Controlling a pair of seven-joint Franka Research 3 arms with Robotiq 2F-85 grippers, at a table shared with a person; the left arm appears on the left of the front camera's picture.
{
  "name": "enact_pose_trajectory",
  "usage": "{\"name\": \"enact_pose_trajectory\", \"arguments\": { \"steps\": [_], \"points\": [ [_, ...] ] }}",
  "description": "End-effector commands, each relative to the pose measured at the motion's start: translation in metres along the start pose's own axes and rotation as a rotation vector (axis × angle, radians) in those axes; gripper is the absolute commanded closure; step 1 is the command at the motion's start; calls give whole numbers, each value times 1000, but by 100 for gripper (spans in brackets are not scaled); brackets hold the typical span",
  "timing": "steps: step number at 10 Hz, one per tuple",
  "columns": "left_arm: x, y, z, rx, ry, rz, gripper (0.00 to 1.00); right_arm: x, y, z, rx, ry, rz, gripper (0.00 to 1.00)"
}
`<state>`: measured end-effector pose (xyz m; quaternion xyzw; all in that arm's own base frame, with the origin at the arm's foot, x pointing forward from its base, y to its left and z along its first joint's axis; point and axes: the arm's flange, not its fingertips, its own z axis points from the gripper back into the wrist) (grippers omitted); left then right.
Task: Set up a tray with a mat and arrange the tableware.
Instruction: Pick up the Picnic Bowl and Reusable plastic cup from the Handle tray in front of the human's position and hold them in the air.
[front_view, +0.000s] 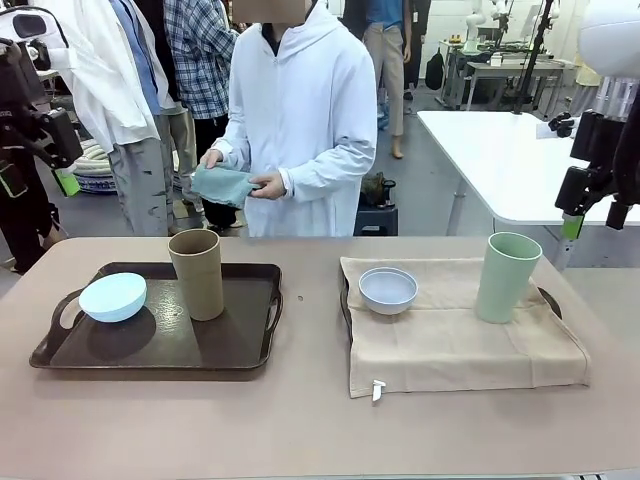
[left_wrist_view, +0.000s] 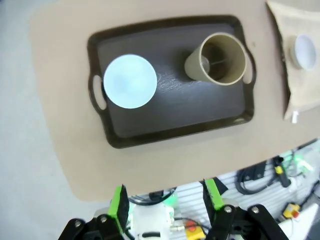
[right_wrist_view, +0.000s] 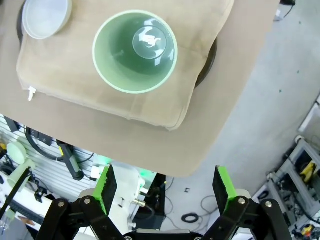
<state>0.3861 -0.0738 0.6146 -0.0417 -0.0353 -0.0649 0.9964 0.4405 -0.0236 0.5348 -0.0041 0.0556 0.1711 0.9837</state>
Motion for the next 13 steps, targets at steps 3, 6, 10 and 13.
{"name": "enact_pose_trajectory", "arguments": {
  "steps": [3, 6, 10, 13],
  "points": [
    [0, -6, 0, -2, 4, -9, 21, 0, -1, 1, -1, -3, -2, 0],
    [10, 54, -11, -174, 58, 7, 21, -33, -27, -24, 289, -3, -55, 0],
    [4, 117, -38, -568, 47, -24, 21, -66, -86, -52, 739, -83, -22, 0],
    [-26, 142, -70, -838, -40, 24, 21, -70, -106, -72, 978, -142, -10, 0]
  ]
}}
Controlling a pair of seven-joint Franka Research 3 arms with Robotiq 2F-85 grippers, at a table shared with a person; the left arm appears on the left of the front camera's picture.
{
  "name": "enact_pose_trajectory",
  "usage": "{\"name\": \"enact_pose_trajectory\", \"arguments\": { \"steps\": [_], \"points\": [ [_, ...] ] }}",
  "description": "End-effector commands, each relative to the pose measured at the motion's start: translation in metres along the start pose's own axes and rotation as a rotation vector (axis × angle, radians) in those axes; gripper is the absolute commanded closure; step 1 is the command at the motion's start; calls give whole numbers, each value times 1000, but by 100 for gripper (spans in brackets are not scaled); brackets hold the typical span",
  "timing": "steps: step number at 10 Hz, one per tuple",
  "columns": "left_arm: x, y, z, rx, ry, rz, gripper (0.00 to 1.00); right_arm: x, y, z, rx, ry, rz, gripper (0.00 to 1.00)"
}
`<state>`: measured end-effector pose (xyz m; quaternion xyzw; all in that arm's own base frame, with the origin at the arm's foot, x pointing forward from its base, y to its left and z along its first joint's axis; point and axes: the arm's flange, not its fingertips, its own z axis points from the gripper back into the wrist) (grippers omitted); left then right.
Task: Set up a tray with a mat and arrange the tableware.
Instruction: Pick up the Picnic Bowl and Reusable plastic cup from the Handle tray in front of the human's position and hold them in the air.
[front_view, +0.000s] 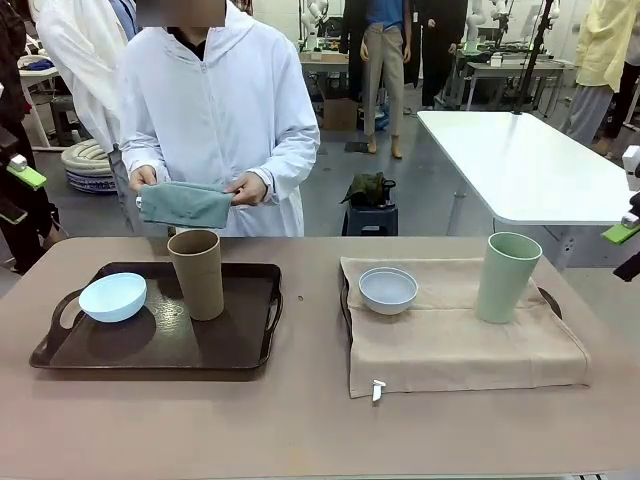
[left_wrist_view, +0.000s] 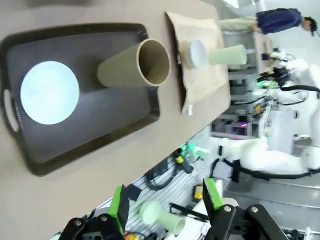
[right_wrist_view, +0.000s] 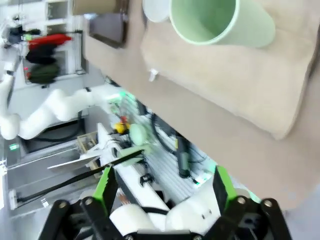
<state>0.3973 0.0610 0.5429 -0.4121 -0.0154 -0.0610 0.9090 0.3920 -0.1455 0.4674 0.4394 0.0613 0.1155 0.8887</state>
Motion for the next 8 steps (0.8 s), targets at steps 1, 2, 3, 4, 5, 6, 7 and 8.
{"name": "enact_pose_trajectory", "arguments": {
  "steps": [1, 2, 3, 4, 5, 6, 7, 8],
  "points": [
    [-27, 15, -9, -98, -35, 1, 21, 9, -6, 5, 102, -3, 16, 0],
    [-44, 23, -9, -126, -57, 17, 21, 6, -8, -1, 140, -2, 15, 0],
    [-51, 36, -9, -163, -81, 45, 21, 5, -12, -3, 159, -16, 14, 0],
    [-59, 44, -9, -196, -116, 57, 21, 3, -14, -6, 172, -30, 15, 0],
    [-66, 49, -6, -209, -157, 63, 21, -1, -15, -14, 173, -21, 15, 0],
    [-65, 51, -4, -205, -183, 66, 21, -3, -15, -17, 154, -33, -4, 0],
    [-60, 51, -4, -194, -196, 69, 21, -7, -15, -17, 130, -66, -57, 0],
    [-57, 51, -4, -186, -208, 69, 21, -10, -18, -18, 122, -112, -134, 0]
  ]
}}
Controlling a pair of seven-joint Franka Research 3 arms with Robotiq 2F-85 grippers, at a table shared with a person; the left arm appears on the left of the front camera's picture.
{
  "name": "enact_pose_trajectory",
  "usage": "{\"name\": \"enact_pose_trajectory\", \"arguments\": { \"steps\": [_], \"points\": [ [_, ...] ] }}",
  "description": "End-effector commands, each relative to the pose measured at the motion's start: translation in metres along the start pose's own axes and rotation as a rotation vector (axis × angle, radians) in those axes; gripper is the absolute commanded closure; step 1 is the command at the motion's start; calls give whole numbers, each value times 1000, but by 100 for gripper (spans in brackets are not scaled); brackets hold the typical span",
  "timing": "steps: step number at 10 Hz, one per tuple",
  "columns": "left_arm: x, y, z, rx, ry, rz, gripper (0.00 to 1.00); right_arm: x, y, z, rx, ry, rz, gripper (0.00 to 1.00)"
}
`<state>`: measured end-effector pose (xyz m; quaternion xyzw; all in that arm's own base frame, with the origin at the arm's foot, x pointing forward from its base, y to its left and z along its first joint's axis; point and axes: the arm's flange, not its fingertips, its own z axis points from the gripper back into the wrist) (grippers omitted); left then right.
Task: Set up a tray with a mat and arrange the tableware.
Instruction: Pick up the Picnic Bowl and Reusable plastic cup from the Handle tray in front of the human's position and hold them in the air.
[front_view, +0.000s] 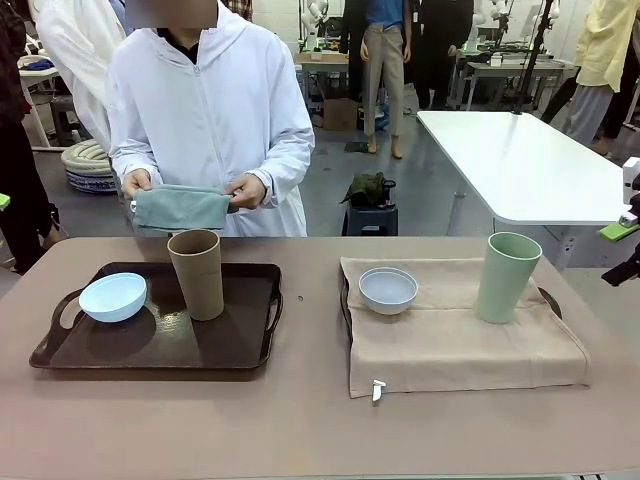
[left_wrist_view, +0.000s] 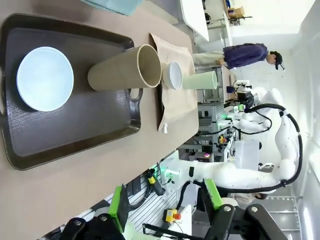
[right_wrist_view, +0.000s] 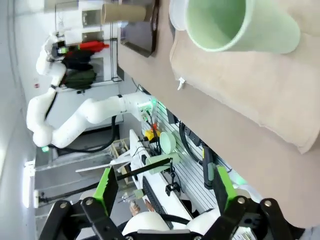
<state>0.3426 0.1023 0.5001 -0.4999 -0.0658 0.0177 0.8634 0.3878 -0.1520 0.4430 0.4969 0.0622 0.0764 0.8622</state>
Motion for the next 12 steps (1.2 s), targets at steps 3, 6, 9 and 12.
{"name": "enact_pose_trajectory", "arguments": {
  "steps": [3, 6, 9, 12],
  "points": [
    [17, -6, -7, 67, 35, -34, 21, -11, -6, -5, -31, -139, -176, 0],
    [20, -24, -10, 152, 44, -40, 21, -17, 1, -8, -33, -148, -144, 0],
    [17, -12, -11, 74, 34, -31, 21, -15, -11, 5, -42, -119, -155, 0],
    [17, -12, -11, 74, 34, -31, 21, -15, -11, 5, -42, -119, -155, 0]
  ]
}}
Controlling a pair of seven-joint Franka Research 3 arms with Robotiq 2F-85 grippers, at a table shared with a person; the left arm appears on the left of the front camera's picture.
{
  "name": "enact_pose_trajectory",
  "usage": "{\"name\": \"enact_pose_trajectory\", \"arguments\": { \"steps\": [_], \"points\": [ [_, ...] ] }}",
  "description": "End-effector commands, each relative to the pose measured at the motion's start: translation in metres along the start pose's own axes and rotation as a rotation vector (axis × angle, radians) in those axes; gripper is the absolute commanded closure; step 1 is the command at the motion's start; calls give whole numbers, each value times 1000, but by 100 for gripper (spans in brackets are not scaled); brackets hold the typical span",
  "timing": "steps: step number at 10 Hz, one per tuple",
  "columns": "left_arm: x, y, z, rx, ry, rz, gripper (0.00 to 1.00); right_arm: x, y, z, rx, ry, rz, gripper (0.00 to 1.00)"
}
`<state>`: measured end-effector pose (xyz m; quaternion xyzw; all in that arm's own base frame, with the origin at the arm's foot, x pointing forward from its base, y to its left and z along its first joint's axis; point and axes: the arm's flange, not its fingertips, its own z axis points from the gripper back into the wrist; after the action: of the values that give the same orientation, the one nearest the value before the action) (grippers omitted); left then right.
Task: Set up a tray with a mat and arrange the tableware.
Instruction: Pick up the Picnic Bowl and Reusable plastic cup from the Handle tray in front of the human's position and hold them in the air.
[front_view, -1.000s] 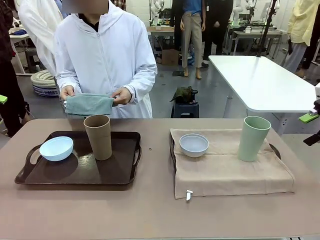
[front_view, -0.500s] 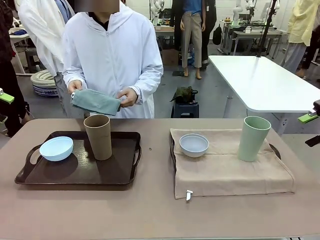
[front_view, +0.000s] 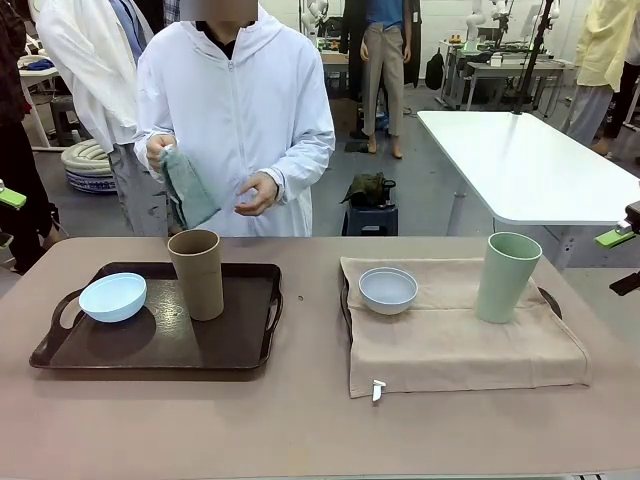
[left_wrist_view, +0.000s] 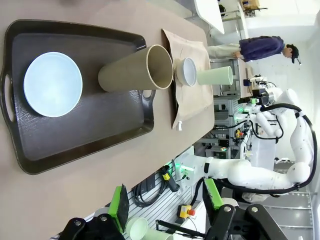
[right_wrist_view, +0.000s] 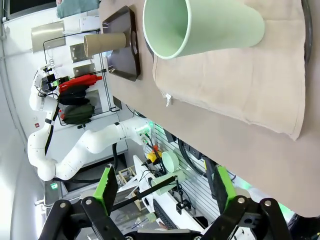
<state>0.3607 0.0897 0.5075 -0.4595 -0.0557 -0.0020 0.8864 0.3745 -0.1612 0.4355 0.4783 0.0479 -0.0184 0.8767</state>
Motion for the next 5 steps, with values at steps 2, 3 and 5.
{"name": "enact_pose_trajectory", "arguments": {
  "steps": [2, 3, 5],
  "points": [
    [0, 0, -1, -16, -5, -1, 21, 1, -1, 3, -5, -2, -1, 0],
    [0, 0, -1, -16, -5, -1, 21, 1, -1, 3, -5, -2, -1, 0],
    [0, 0, -1, -16, -5, -1, 21, 1, -1, 3, -5, -2, -1, 0]
  ]
}}
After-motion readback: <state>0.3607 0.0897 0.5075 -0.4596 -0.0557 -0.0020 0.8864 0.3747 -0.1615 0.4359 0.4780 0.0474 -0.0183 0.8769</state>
